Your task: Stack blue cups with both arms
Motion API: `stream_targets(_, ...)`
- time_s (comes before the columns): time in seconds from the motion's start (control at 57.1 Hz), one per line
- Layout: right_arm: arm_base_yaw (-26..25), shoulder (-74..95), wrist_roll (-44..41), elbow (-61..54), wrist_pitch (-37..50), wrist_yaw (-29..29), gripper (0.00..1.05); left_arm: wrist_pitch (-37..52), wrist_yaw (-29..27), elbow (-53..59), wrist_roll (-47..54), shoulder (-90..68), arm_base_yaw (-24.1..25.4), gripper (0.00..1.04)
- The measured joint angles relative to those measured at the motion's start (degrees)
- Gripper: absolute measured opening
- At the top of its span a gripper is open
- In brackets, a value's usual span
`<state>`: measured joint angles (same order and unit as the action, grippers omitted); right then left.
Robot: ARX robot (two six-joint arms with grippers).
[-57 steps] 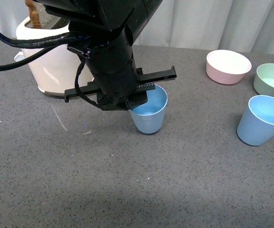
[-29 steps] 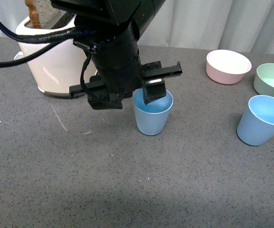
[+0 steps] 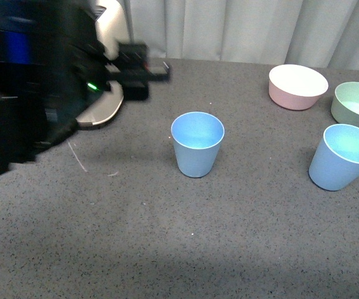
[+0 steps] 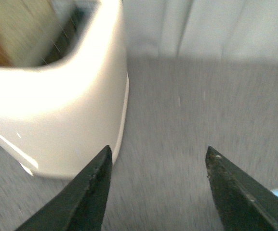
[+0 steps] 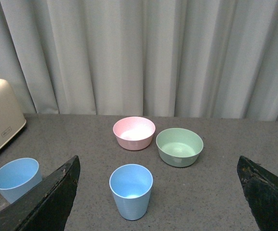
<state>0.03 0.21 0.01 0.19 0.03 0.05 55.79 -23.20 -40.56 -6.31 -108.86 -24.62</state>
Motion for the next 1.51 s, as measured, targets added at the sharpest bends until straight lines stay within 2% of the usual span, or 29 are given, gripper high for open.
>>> stream_targets(0.07,0.0,0.0,0.0,0.0,0.0,0.0,0.95,8.5,1.5,5.0,2.2,6.3,2.2,0.46)
stream_targets(0.123,0.0,0.0,0.0,0.0,0.0,-0.1,0.95,11.2,2.8,8.3,3.6,11.3,3.9,0.36)
stream_targets(0.315,0.0,0.0,0.0,0.0,0.0,-0.2,0.95,11.7,7.8,20.6,5.0,20.4,8.9,0.03)
stream_targets(0.718,0.0,0.0,0.0,0.0,0.0,-0.2,0.95,5.4,14.5,32.9,5.7,39.2,16.2,0.04)
stream_targets(1.016,0.0,0.0,0.0,0.0,0.0,-0.2,0.95,-4.3,18.1,37.5,5.8,53.6,19.5,0.04)
stream_targets(1.051,0.0,0.0,0.0,0.0,0.0,-0.2,0.95,-5.4,18.9,37.9,5.8,55.0,20.3,0.04)
stream_targets(1.086,0.0,0.0,0.0,0.0,0.0,-0.2,0.95,-7.1,22.1,38.3,5.9,57.0,22.2,0.04)
stream_targets(1.174,0.0,0.0,0.0,0.0,0.0,-0.2,0.95,-10.2,22.7,38.9,5.9,60.8,24.1,0.04)
stream_targets(1.507,0.0,0.0,0.0,0.0,0.0,-0.2,0.95,-23.5,23.2,39.5,5.9,76.1,24.5,0.04)
